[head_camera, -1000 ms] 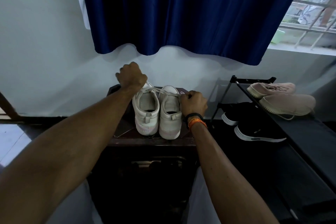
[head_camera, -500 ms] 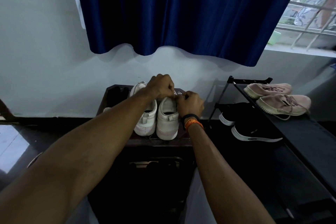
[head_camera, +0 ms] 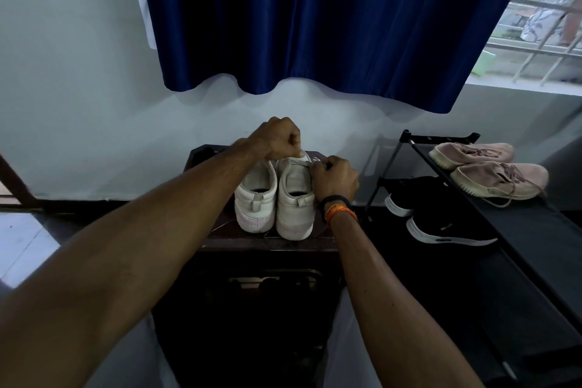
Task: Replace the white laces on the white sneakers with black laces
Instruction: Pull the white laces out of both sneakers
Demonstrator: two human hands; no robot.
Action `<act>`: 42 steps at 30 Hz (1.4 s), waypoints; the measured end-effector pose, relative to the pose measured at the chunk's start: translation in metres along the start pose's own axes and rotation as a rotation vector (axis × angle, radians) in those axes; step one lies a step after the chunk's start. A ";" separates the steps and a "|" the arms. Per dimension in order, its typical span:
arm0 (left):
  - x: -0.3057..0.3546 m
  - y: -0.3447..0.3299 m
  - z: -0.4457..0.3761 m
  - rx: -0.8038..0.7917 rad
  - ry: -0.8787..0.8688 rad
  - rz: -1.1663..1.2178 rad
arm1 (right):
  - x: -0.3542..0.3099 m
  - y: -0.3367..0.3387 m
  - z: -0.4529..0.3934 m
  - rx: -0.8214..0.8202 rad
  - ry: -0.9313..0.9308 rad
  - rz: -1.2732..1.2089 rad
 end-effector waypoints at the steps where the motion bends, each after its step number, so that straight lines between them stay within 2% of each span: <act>1: 0.007 -0.005 -0.001 -0.027 -0.013 -0.003 | 0.000 0.000 0.000 -0.004 0.002 -0.003; 4: 0.018 -0.023 -0.007 -0.043 0.031 -0.091 | 0.000 0.000 0.000 -0.013 0.009 -0.018; 9: 0.025 -0.025 -0.006 0.029 0.080 -0.193 | 0.002 0.001 -0.002 -0.006 0.007 -0.012; 14: 0.022 -0.023 -0.005 0.067 0.120 -0.204 | 0.000 0.003 -0.001 -0.005 0.027 -0.006; 22: -0.048 0.028 0.032 0.346 0.441 -0.021 | 0.004 0.000 -0.003 -0.013 -0.011 -0.004; 27: -0.064 0.035 0.043 0.377 0.568 -0.067 | 0.004 -0.001 -0.002 -0.014 -0.021 -0.008; 30: -0.045 0.031 0.034 0.325 0.502 -0.162 | 0.004 -0.001 -0.002 -0.018 -0.022 -0.011; 33: -0.008 0.022 0.016 0.269 0.260 -0.204 | 0.003 -0.002 -0.002 -0.024 -0.018 -0.001; 36: 0.020 -0.001 0.003 0.112 0.082 -0.194 | 0.002 0.000 -0.001 -0.020 -0.004 0.008; 38: 0.026 -0.017 -0.003 0.028 0.066 -0.222 | 0.000 0.002 -0.002 -0.018 0.016 0.020; 42: 0.022 -0.029 -0.007 0.063 0.106 -0.144 | -0.004 0.005 -0.002 -0.037 0.024 0.008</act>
Point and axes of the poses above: each hand's wrist, its own z-axis away from the middle knuckle, its own y-axis out of the back of the hand, x = y × z, the point moved 7 cm from there along -z, towards the middle knuckle, and after that the axes turned 11 degrees about -x, right-handed, at the moved point
